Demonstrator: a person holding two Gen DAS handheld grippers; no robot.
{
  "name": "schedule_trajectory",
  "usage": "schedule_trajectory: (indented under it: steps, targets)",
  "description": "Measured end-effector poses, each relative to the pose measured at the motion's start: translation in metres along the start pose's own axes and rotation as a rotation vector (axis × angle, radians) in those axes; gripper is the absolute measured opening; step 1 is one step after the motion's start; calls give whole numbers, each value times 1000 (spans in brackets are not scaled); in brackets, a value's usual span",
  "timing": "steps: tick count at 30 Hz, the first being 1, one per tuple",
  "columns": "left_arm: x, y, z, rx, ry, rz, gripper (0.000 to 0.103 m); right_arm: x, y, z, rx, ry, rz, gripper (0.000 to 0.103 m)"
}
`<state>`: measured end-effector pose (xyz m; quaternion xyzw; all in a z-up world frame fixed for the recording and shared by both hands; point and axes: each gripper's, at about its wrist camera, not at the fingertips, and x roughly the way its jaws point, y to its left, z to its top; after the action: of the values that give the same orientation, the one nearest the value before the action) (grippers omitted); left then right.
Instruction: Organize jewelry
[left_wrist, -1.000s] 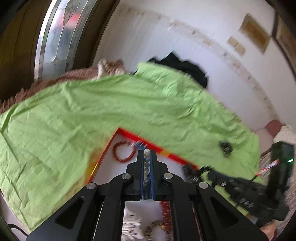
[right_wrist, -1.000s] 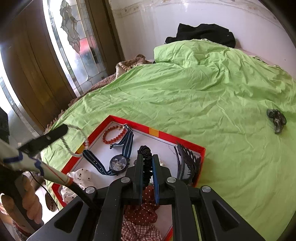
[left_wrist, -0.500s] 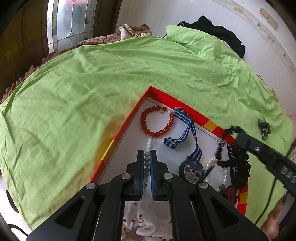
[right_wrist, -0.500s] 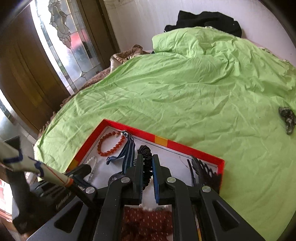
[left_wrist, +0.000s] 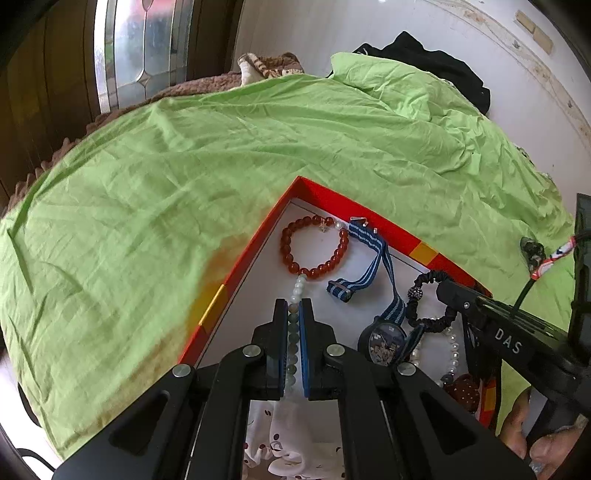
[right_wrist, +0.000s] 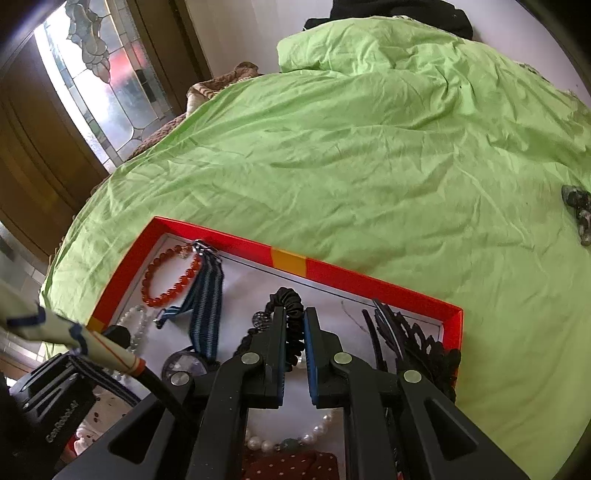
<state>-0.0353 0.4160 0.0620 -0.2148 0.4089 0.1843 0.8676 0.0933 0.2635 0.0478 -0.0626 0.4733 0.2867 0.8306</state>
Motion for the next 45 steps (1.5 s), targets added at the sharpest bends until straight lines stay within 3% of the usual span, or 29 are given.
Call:
schedule_trajectory:
  steps: [10,13,15,17,25,28,32,34,37,42,45]
  targets:
    - [-7,-5,1,38,-50,60,5,4,-6,-2,21,3,5,13]
    - [-10,-5,0,45,-58,55,6,-1,-6,-4,18,-12,8,34]
    - [-13,-7,0,52,-63,51,13,-6,-5,-5,15,-26,8,41]
    - [-19,-8,-1,59,-82,47,34,-15,-4,-6,11,-41,15,41]
    - [-58,-9,-7,78,-228,37,64,-65,-10,-31,32,-118,43,46]
    - [-78,-9,-11,84,-318,66,76,-85,-19,-52,71,-133,36,48]
    - [-109,-12,-21,105,-481,161,95,-105,-25,-89,105,-138,31,50]
    - [-122,-15,-27,124,-536,188,98,-113,-26,-109,106,-142,16,50]
    - [-139,-16,-37,133,-574,158,102,-124,-27,-134,99,-151,-12,52]
    - [-161,-24,-59,152,-566,85,102,-142,-31,-175,108,-171,-76,58]
    - [-176,-29,-87,187,-594,127,102,-149,-30,-194,125,-175,-97,59]
